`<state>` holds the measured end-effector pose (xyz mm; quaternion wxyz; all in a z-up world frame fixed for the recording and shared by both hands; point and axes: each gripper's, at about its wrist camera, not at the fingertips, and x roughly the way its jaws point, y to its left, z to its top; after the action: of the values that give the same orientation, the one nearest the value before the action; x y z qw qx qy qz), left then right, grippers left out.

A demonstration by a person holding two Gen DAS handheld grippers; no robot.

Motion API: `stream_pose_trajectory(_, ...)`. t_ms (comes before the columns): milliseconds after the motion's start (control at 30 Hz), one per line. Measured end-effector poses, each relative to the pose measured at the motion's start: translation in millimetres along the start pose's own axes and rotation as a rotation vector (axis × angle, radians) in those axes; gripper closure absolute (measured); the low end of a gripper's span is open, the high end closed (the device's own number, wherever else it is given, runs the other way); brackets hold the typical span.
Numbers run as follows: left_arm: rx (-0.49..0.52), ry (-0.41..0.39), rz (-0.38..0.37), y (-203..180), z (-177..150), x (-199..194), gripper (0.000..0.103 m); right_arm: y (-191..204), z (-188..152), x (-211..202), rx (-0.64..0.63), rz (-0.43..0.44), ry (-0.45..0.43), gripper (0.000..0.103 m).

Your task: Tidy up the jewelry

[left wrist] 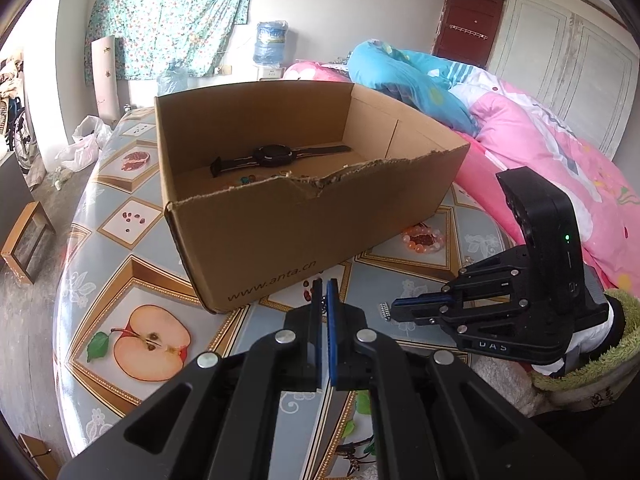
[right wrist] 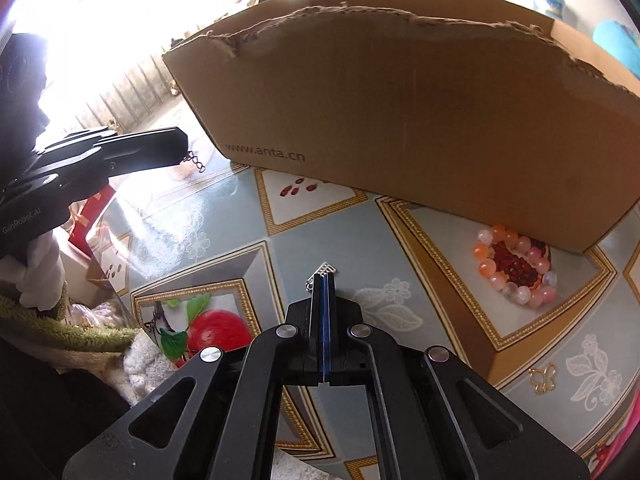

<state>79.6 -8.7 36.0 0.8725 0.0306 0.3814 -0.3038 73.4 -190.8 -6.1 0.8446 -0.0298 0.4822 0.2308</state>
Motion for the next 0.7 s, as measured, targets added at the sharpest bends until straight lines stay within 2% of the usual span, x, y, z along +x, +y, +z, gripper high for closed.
stream_pose_trajectory(133, -0.005, 0.002, 0.002, -0.3, 0.1, 1.4, 0.101, 10.3, 3.7, 4.4, -0.009, 0.027, -0.003, 0.103)
stream_pose_trajectory(300, -0.004, 0.004, 0.005, 1.7, -0.4, 1.3, 0.101, 10.9, 7.0, -0.2, -0.018, -0.01, -0.02, 0.099)
stream_pose_trajectory(333, -0.005, 0.005, 0.005, 2.5, -0.6, 1.6, 0.101, 9.1, 5.9, -3.5, -0.012, -0.015, -0.027, 0.096)
stream_pose_trajectory(400, -0.009, 0.007, 0.003, 3.7, -1.0, 2.9, 0.101, 9.3, 5.9, -2.8, -0.003, -0.033, -0.041, 0.081)
stream_pose_trajectory(667, -0.012, 0.013, 0.0, 3.2, -0.6, 6.4, 0.101, 26.0, 7.0, 12.4, -0.086, -0.123, -0.036, 0.081)
stream_pose_trajectory(700, -0.012, 0.013, 0.0, 3.4, -0.6, 6.5, 0.101, 38.0, 7.8, 20.6, -0.103, -0.135, -0.036, 0.081)
